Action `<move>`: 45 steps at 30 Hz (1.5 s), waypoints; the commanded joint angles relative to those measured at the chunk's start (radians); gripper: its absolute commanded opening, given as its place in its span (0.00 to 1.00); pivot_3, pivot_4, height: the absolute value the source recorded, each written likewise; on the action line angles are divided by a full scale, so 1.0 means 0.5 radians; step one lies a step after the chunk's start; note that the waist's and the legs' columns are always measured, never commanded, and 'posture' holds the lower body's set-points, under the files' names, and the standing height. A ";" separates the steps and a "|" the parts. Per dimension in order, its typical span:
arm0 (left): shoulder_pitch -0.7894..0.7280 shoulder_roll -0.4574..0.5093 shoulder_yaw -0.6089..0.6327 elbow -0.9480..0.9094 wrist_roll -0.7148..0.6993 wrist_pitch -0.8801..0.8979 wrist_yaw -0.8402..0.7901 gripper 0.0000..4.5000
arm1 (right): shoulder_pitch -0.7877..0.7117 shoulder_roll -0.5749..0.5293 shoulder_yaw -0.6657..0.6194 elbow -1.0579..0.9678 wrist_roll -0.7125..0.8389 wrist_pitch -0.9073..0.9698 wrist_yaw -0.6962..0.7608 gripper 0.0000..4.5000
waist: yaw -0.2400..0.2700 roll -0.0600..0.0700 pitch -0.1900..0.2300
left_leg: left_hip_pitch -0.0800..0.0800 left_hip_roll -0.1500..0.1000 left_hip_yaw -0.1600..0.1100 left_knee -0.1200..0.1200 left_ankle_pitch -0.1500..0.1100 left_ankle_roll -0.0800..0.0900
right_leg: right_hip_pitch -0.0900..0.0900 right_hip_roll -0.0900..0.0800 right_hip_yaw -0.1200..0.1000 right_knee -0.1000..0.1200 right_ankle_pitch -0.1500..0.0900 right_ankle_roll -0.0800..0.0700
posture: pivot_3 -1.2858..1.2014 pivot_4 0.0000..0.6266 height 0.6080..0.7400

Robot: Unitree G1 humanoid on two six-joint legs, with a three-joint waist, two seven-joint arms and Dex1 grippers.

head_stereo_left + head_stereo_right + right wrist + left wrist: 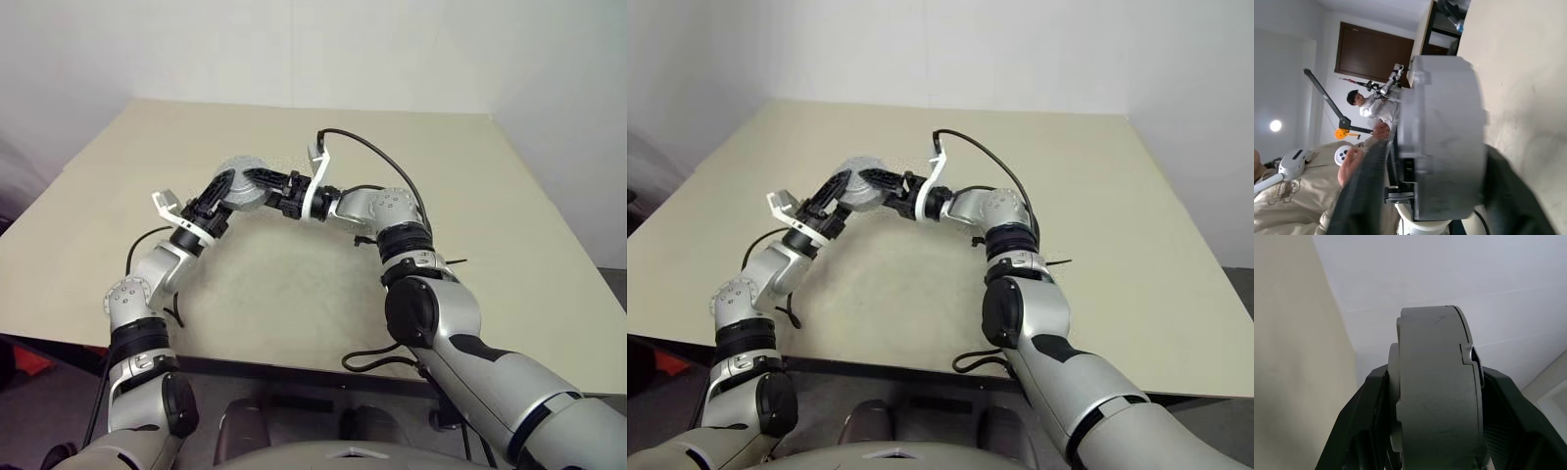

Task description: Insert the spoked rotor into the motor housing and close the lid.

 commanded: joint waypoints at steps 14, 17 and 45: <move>0.101 0.065 0.173 -0.099 0.065 -0.315 0.059 0.50 | 0.002 -0.016 0.065 -0.050 -0.036 -0.272 -0.089 0.97 | -0.019 0.000 0.000 | 0.000 0.000 0.000 0.000 0.000 0.000 | 0.000 0.000 0.000 0.000 0.000 0.001 | 0.52 0.00 1.00; 0.166 0.091 0.209 -0.133 0.145 -0.427 0.062 0.50 | 0.016 -0.051 0.069 -0.025 -0.046 -0.292 -0.090 0.97 | -0.020 -0.001 0.000 | 0.000 0.000 0.000 0.000 0.000 0.000 | 0.000 0.000 0.000 0.000 0.000 0.001 | 0.52 0.00 1.00; 0.213 0.264 0.480 0.312 0.547 -0.808 0.545 0.50 | 0.046 -0.081 0.024 0.011 -0.020 -0.303 -0.186 0.97 | -0.019 -0.010 -0.002 | 0.027 0.000 -0.001 0.003 0.001 -0.002 | 0.028 0.000 0.002 0.001 0.001 -0.006 | 0.52 0.00 1.00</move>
